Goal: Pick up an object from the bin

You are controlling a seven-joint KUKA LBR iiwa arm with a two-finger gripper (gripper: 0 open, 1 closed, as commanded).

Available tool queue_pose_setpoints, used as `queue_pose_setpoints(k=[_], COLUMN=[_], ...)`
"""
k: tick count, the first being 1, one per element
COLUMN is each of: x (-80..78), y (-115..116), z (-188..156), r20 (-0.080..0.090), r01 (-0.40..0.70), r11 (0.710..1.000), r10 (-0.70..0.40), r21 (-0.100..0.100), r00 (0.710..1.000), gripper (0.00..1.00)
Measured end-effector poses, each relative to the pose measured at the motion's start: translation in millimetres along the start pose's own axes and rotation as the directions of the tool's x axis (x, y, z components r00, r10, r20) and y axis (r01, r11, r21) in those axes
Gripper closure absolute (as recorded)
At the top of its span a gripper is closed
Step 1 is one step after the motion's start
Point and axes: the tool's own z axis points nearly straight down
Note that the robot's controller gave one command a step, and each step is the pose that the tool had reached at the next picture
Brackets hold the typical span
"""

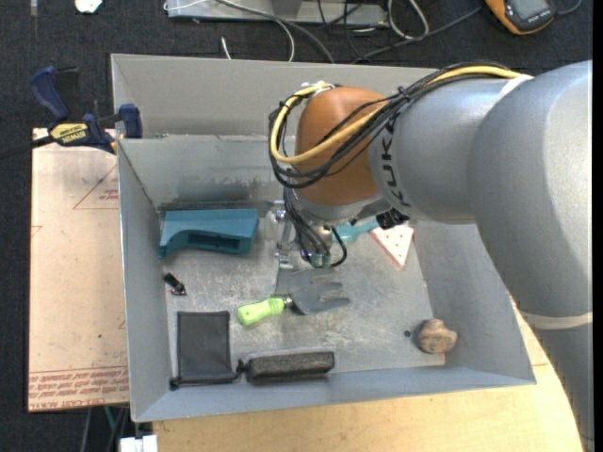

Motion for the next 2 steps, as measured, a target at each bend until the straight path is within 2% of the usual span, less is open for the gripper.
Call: queue_pose_setpoints(k=[1, 2], x=[16.3, 17.4], y=[-25.5, -37.4], z=[28.1, -18.7], r20=[0.000, 0.000], r01=[0.119, 0.117], r11=[0.993, 0.993], r10=[-0.119, -0.117], r21=[-0.002, -0.002], r00=[0.993, 0.993], gripper=[0.00, 0.00])
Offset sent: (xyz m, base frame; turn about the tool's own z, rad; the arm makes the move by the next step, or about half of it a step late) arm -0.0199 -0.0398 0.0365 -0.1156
